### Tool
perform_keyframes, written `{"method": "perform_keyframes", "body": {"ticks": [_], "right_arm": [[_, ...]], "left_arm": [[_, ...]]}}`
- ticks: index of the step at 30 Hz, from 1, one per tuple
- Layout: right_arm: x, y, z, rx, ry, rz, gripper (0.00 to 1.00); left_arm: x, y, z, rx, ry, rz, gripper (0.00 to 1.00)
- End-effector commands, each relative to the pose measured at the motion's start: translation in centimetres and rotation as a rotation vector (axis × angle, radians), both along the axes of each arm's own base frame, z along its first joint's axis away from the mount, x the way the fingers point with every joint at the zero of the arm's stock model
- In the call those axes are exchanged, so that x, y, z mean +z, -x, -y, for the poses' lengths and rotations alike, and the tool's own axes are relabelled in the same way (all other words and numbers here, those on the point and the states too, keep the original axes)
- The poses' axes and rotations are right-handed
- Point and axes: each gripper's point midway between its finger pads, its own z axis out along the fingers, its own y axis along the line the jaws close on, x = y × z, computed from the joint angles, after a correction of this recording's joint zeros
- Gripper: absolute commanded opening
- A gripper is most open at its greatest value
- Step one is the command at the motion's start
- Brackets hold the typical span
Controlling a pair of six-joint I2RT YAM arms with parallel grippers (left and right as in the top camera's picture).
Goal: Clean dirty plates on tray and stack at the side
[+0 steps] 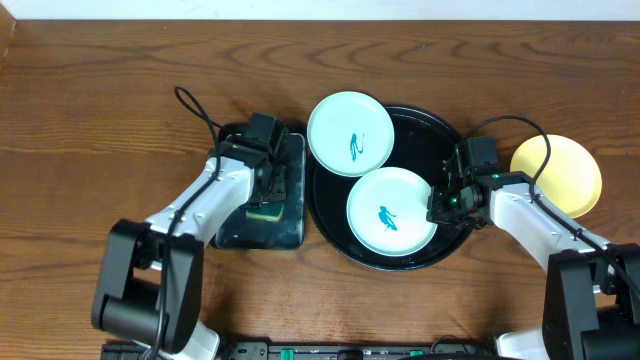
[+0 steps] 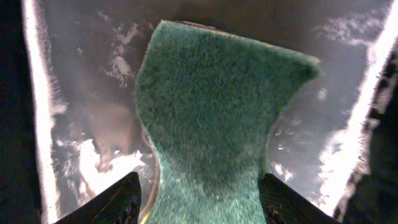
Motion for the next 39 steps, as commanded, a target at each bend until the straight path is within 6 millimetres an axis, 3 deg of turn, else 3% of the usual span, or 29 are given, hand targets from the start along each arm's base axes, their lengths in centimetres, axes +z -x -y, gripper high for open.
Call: {"method": "perform_keyframes", "body": {"ticks": [1, 4, 6, 15, 28, 39], "right_arm": [[-1.4, 1.2, 0.4, -0.005, 0.035, -0.056, 0.01], [-1.4, 1.2, 0.4, -0.005, 0.035, -0.056, 0.01], [-1.4, 1.2, 0.4, -0.005, 0.035, -0.057, 0.01], [-1.4, 1.3, 0.4, -0.004, 0.036, -0.06, 0.01], [-1.4, 1.3, 0.4, -0.004, 0.036, -0.06, 0.01], [-1.4, 1.3, 0.4, -0.004, 0.036, -0.06, 0.01]], "left_arm": [[-1.2, -0.2, 0.2, -0.004, 0.001, -0.023, 0.56], [-2.1, -0.2, 0.2, -0.004, -0.003, -0.037, 0.36], [-2.2, -0.2, 0.2, -0.004, -0.005, -0.041, 0.08], [-0.9, -0.2, 0.2, -0.004, 0.0, -0.024, 0.07], [8.2, -1.0, 0.5, -0.013, 0.077, 0.221, 0.07], [8.6, -0.6, 0.4, -0.013, 0.076, 0.219, 0.08]]}}
